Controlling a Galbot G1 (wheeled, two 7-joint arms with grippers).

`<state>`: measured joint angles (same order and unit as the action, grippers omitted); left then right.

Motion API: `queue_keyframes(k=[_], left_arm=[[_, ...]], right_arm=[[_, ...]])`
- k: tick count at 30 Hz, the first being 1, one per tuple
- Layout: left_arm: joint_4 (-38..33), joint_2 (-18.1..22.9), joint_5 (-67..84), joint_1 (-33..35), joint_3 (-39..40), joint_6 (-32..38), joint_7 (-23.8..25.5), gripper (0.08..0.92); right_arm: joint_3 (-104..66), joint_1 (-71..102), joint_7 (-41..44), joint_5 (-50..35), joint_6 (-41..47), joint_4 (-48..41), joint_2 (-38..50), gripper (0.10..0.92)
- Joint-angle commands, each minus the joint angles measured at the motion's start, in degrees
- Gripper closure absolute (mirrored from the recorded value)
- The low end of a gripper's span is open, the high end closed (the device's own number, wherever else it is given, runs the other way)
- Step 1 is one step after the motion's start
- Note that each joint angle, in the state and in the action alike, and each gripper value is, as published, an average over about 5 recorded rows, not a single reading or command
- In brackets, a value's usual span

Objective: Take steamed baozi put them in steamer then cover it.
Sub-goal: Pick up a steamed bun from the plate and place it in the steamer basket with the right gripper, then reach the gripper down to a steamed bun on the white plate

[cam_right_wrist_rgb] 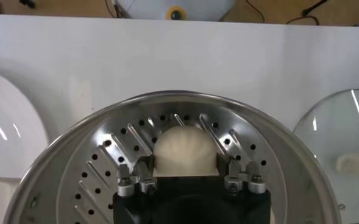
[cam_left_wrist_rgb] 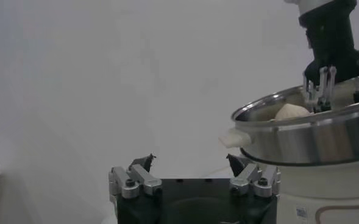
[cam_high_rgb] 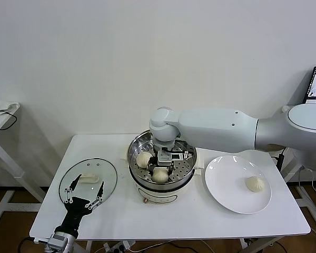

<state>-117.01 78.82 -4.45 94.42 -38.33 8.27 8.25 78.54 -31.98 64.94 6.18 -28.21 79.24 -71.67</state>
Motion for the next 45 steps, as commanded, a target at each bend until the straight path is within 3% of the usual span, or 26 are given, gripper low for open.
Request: queue_keyframes(k=[1,10,15,19,26,32,37,45], left_arm=[[-0.21,0.02,-0.04,0.11,0.01,0.01,-0.01,0.177],[-1.09,0.14,-0.27,0.43,0.41,0.01,-0.10,0.177],[-1.53,0.18,-0.69,0.74,0.72,0.17,-0.14,0.177],[-1.69,0.17,-1.00,0.98,0.88,0.33,-0.17,0.177],[-2.11,0.31,-1.44,1.25,1.35,0.44,-0.30,0.177],[-2.46,0.36,-1.58,1.34,1.49,0.38,-0.34,0.177],[-2.10,0.32,-1.67,1.21,1.72,0.36,-0.34,0.177],[-1.97,0.47,-1.98,1.04,2.22,0.15,-0.44,0.177]], right_arm=[[-0.88,-1.12,0.28,-0.82,0.59,0.42,1.90,0.237],[-0.48,-11.52,2.63,-9.96,5.67,6.48,15.84,0.203],[1.12,-12.97,6.85,-16.98,19.66,9.41,27.36,0.203],[0.65,-9.35,7.79,-17.97,28.07,8.89,34.95,0.203],[-3.93,0.38,7.93,-13.94,33.15,3.52,42.18,0.203],[-14.90,11.40,9.63,-5.68,35.39,-1.29,45.29,0.203],[-26.61,22.88,9.65,1.46,34.50,-5.96,45.48,0.203],[-37.53,33.80,8.35,6.23,34.04,-10.42,42.85,0.203]])
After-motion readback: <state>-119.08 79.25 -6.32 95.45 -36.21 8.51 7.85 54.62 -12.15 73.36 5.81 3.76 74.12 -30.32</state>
